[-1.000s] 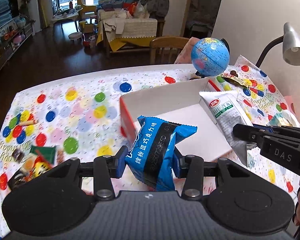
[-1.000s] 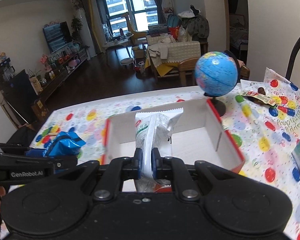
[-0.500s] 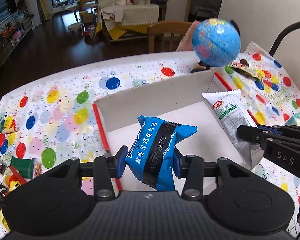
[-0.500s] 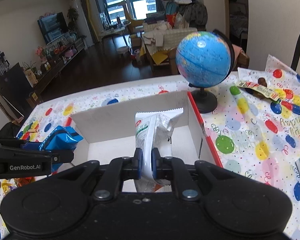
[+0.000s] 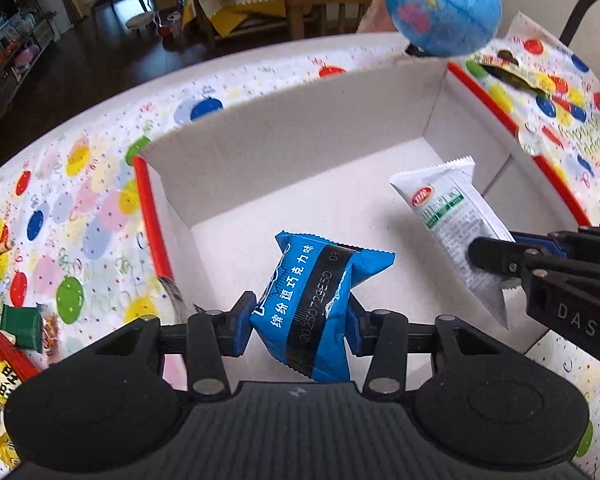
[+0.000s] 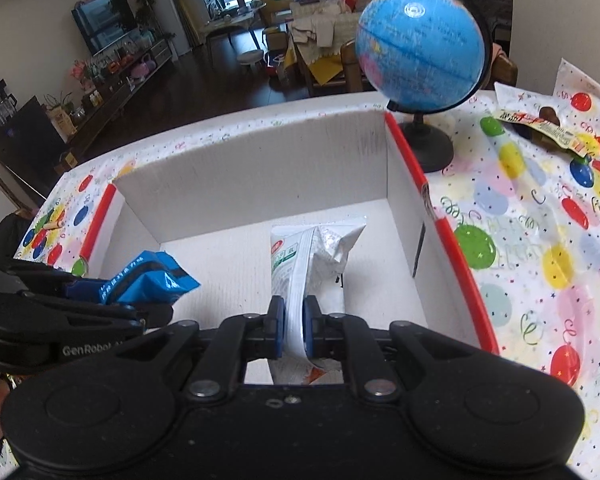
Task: Organize snacks
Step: 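Carry both packets over the red box and open both tools to drop them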
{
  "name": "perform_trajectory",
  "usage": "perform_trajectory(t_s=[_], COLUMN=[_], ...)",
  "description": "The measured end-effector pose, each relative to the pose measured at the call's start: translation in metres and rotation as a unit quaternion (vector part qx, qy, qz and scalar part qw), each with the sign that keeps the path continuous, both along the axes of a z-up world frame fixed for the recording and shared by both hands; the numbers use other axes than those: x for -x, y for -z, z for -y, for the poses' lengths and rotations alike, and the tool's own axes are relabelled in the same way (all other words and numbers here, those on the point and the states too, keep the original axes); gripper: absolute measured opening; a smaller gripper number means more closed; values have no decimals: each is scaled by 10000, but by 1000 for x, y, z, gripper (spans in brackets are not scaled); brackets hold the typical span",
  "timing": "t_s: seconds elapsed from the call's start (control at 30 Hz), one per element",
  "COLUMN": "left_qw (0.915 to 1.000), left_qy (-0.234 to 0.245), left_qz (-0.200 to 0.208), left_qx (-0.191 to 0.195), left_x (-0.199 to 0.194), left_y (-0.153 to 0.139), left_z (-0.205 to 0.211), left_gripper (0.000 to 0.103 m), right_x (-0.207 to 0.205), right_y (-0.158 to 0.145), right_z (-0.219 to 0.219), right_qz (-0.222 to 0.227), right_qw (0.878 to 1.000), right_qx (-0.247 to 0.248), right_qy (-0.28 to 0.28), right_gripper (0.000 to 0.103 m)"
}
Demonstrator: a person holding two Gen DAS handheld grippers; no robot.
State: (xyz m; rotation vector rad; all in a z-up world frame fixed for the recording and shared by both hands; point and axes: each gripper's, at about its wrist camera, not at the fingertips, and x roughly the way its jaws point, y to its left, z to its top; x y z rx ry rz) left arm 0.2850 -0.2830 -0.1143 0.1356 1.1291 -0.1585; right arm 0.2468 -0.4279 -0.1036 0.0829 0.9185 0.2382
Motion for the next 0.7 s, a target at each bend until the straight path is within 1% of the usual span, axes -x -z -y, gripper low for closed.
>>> perform_trajectory(t_s=[0.07, 0.13, 0.17, 0.27, 0.33, 0.37, 0.4, 0.63, 0.7], left_qw=[10000, 10000, 10000, 10000, 10000, 10000, 10000, 9995, 9992], left_qy=[17, 50, 60, 65, 49, 49, 48, -4, -19], left_qz=[-10, -34, -30, -19, -2, 27, 61, 268, 350], left_qx=[-24, 9, 19, 6, 13, 31, 45, 164, 211], left_x=[1, 2, 3, 5, 6, 7, 9, 23, 29], left_y=[1, 2, 2, 1, -1, -2, -4, -19, -25], left_z=[2, 3, 3, 4, 4, 3, 3, -6, -9], left_gripper=[45, 48, 51, 51, 55, 59, 60, 61, 65], right_x=[0, 1, 2, 2, 3, 3, 4, 18, 24], right_y=[3, 5, 6, 7, 6, 6, 5, -9, -15], right_z=[1, 2, 3, 3, 3, 3, 3, 2, 1], right_qz=[-45, -72, -74, -83, -79, -71, -60, 98, 164], right_qw=[10000, 10000, 10000, 10000, 10000, 10000, 10000, 9999, 9998], right_qx=[0, -8, -22, -15, -27, -32, -37, -98, -102], right_qy=[5, 17, 19, 14, 6, -5, -15, -89, -108], right_gripper=[9, 10, 12, 14, 15, 17, 18, 27, 30])
